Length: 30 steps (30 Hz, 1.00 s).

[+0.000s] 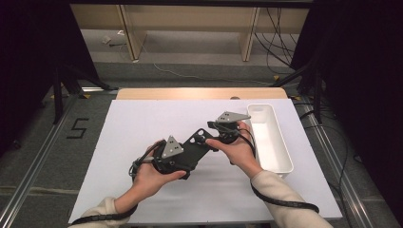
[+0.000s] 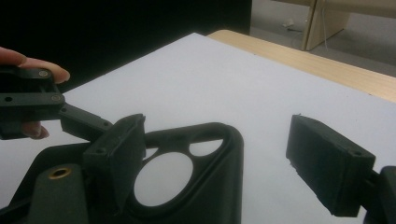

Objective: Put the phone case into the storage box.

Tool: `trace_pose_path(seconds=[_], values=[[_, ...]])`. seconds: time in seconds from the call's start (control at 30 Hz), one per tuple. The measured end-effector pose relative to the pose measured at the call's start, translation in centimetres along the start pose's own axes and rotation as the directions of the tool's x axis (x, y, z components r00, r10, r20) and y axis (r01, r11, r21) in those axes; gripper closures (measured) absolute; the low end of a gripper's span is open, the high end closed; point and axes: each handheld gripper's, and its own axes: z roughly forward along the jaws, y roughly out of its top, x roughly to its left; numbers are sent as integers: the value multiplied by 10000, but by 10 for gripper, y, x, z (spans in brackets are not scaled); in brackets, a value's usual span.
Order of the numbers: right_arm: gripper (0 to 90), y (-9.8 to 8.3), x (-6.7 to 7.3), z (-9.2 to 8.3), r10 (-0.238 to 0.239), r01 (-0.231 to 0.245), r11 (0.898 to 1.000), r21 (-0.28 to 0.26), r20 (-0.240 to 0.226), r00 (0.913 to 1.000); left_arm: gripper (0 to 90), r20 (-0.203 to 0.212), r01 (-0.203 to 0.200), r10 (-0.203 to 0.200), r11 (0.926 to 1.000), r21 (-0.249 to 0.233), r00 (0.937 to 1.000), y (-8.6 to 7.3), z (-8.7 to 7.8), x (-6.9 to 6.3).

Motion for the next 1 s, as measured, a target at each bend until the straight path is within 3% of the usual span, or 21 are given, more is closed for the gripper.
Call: trace_pose_path(seconds=[0.6,1.0], values=[[282,-3,0,8,830,-826,9965,96,-506,9953,166,-51,-96,96,9998,-159,9999,1,0,-1],[394,-5,-2,9,1684,-1664,9855,331,-738,9829,164,-35,-175,174,9997,-181,9998,0,1,-2]])
